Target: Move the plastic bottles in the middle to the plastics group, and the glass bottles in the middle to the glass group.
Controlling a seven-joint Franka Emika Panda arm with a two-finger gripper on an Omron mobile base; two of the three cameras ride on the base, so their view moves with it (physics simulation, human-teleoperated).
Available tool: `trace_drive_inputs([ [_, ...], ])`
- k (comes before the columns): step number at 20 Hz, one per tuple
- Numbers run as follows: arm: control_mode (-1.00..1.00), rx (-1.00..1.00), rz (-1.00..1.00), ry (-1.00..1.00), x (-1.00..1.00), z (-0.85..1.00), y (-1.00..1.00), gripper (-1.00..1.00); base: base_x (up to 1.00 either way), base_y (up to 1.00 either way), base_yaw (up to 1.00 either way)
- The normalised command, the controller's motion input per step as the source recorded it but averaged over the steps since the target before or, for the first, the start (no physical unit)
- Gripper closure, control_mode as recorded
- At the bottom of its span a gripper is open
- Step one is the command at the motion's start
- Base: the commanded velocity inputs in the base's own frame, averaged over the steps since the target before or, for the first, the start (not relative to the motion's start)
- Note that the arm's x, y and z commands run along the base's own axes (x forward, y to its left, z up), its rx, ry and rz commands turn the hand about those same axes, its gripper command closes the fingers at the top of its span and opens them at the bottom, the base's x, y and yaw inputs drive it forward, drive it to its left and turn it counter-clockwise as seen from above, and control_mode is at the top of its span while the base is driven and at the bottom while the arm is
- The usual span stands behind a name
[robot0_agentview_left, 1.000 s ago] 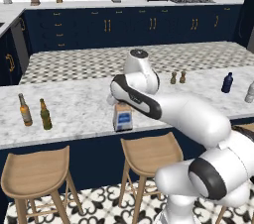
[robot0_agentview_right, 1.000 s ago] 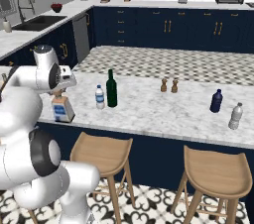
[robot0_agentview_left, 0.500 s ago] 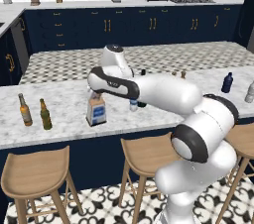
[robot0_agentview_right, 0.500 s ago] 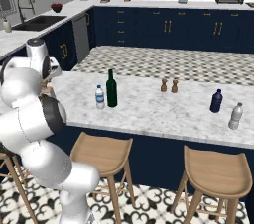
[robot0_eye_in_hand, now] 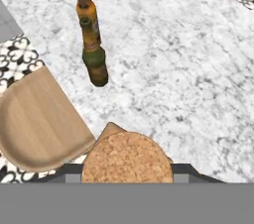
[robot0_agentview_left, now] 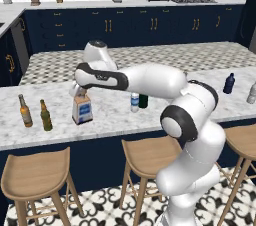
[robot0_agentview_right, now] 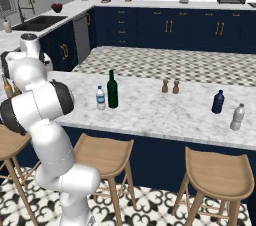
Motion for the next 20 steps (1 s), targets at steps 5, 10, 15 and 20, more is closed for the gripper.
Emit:
trace_drive_inputs([
  [5,-1.00,0.00,0.00,0.00,0.06,-0.02,0.24,1.00,0.00,0.00,0.00],
  [10,-1.00,0.00,0.01,-0.01,0.19,-0.28,0.24,1.00,0.00,0.00,0.00],
  [15,-1.00,0.00,0.03,-0.01,0.11,-0.03,0.31,1.00,0.00,0.00,0.00],
  [20,-1.00,0.00,0.07,0.00,0.17,-0.02,0.19,1.00,0.00,0.00,0.00],
])
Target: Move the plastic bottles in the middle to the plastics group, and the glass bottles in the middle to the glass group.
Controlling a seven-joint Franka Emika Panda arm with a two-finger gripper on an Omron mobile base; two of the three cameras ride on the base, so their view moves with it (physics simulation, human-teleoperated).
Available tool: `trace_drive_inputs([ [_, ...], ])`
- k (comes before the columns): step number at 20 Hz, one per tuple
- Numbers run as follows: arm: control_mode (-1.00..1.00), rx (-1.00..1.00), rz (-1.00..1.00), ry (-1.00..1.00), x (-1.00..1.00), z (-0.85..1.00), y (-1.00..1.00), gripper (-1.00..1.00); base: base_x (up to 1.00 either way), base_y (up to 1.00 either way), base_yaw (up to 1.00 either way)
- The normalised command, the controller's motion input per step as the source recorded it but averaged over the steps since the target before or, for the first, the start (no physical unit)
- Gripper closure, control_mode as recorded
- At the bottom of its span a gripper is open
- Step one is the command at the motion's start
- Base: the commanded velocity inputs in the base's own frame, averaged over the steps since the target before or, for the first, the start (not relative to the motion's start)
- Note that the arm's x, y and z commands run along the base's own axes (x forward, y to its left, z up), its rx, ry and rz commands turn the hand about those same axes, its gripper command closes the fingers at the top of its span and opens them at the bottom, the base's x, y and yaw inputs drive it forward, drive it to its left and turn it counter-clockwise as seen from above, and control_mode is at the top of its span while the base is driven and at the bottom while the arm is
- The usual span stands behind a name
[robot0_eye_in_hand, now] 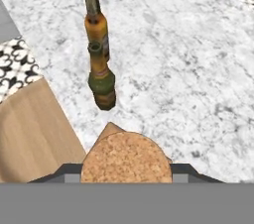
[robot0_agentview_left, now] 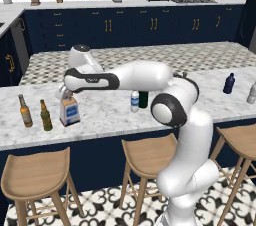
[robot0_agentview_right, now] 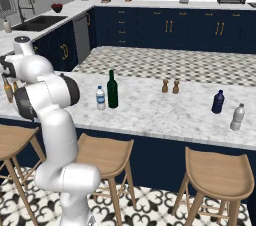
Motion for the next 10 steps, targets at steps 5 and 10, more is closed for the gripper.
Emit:
trace_drive_inputs([
  [5,-1.00,0.00,0.07,0.00,0.10,-0.09,0.06,1.00,0.00,0.00,0.00],
  [10,-1.00,0.00,0.06,0.00,0.11,-0.30,0.03,1.00,0.00,0.00,0.00],
])
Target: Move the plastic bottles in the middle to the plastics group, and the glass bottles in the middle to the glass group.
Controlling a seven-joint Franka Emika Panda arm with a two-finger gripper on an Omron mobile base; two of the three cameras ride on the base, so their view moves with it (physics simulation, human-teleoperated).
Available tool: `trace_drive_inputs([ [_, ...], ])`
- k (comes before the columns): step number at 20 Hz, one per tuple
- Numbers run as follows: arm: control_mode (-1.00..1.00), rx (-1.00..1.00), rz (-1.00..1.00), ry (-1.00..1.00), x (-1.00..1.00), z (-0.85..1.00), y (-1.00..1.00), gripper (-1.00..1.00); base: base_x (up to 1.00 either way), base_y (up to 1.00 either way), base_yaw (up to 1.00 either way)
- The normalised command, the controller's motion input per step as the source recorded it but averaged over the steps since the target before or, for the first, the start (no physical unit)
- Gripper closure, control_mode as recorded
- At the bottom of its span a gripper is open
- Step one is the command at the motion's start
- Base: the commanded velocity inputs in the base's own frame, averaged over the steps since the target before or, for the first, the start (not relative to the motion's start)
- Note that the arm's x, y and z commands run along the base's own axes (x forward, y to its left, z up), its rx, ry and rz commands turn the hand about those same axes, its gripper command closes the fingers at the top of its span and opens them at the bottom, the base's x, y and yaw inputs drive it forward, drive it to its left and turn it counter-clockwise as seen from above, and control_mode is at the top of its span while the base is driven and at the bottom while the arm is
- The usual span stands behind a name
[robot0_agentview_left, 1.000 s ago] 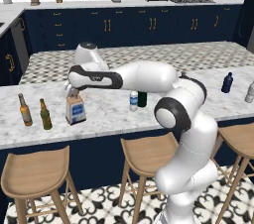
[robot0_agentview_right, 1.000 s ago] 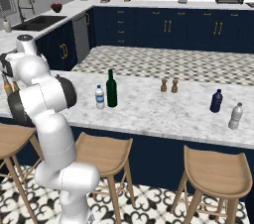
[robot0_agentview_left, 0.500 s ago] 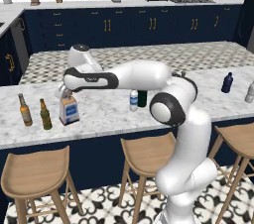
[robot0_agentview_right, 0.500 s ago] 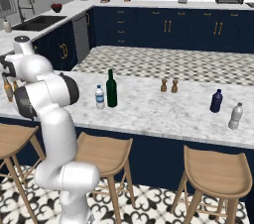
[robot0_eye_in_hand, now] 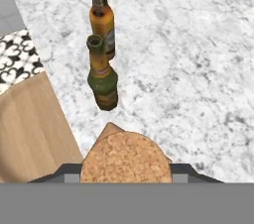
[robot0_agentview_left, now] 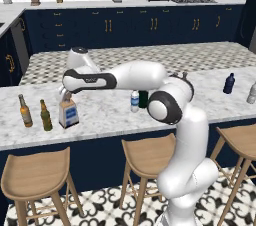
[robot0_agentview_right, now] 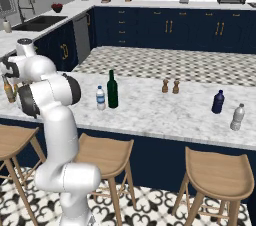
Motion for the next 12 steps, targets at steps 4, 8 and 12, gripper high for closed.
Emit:
trace_drive_inputs([
  [4,-1.00,0.00,0.06,0.00,0.12,-0.51,0.09,1.00,0.00,0.00,0.00],
  [8,-1.00,0.00,0.05,0.00,0.08,-0.38,0.04,1.00,0.00,0.00,0.00],
  [12,-1.00,0.00,0.05,0.00,0.09,-0.21,0.00,1.00,0.00,0.00,0.00],
])
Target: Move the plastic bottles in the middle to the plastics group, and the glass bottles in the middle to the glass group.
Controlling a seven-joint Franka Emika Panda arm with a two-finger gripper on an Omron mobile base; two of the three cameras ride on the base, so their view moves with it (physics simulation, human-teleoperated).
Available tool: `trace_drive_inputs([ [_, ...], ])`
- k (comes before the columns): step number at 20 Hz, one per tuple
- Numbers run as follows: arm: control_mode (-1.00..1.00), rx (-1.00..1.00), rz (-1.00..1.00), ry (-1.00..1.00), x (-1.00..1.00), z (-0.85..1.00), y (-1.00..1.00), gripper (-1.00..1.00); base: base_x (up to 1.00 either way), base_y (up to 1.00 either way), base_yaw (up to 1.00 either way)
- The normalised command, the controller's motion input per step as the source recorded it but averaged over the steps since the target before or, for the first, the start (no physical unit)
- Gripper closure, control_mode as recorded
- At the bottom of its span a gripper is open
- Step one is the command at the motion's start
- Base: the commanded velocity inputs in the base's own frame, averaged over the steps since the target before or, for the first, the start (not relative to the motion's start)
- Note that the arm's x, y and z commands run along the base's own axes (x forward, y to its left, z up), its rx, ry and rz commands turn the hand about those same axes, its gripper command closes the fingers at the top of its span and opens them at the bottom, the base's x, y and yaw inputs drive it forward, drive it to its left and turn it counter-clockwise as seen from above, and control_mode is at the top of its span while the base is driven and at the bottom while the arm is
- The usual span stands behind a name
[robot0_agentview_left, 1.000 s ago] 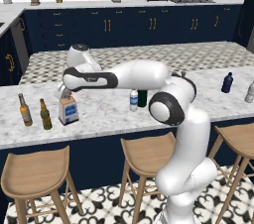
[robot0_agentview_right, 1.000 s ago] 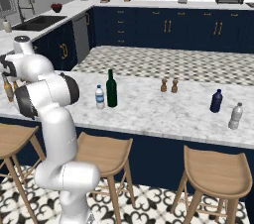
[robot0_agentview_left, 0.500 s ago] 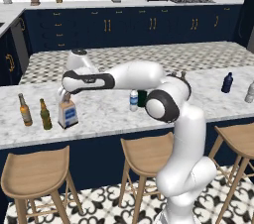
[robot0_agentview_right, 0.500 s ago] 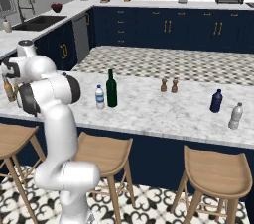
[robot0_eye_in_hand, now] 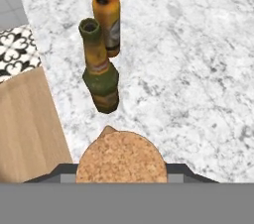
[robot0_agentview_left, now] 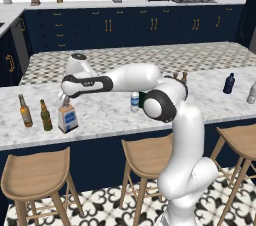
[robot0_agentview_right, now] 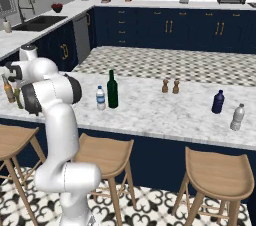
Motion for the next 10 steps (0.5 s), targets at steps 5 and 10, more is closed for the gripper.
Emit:
trace_drive_inputs([
  [5,-1.00,0.00,0.00,-0.01,0.28,0.00,0.07,1.00,0.00,0.00,0.00],
  [10,-1.00,0.00,0.00,-0.03,0.19,0.00,0.04,1.00,0.00,0.00,0.00],
])
